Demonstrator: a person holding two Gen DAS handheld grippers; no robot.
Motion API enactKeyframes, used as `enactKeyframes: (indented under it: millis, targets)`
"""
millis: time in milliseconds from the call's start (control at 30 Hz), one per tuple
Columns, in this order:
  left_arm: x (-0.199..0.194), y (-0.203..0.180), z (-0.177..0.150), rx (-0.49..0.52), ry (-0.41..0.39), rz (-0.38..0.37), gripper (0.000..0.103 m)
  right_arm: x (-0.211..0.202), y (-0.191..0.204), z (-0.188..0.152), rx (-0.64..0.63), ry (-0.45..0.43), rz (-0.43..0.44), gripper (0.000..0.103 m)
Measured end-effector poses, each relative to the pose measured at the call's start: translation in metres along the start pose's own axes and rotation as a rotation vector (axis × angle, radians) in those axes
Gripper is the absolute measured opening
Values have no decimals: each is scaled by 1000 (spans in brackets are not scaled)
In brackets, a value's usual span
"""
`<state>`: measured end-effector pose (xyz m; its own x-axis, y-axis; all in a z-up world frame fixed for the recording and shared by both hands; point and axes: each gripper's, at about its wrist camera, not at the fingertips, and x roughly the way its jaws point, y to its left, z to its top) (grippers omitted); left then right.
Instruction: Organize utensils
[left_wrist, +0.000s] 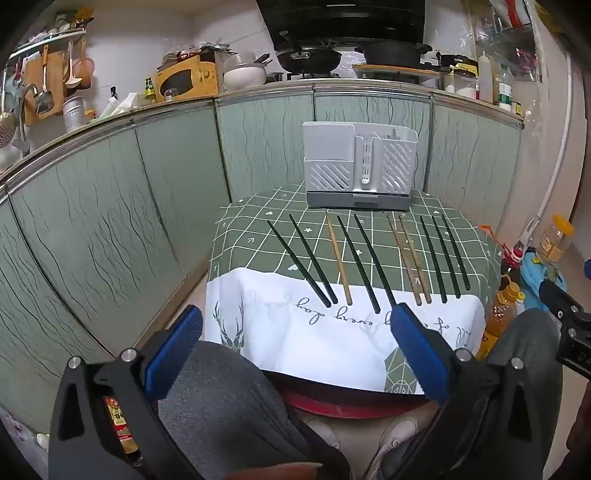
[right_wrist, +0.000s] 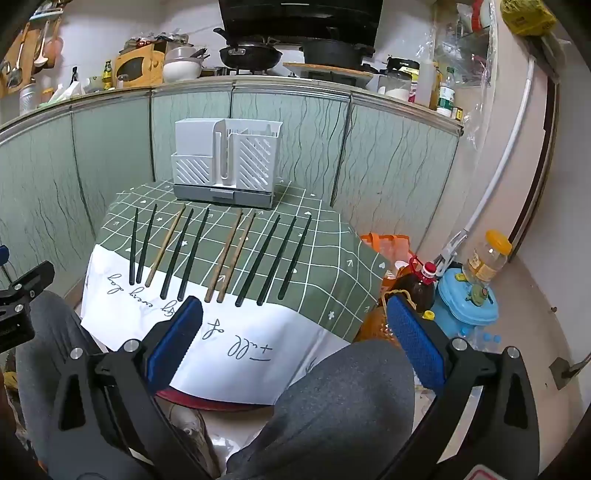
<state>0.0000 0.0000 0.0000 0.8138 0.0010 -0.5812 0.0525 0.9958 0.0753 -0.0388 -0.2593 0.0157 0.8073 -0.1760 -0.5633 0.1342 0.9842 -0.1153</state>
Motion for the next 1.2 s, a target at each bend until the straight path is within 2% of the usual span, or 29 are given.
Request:
enactKeyframes:
  millis: [800,1200]
  targets:
    - [-1,5,1,-14,2,3,99,3,0,-2,3,5,4,96]
    - [-1,11,0,-9,-55,-2,99,7,2,-5,0,14,1,96]
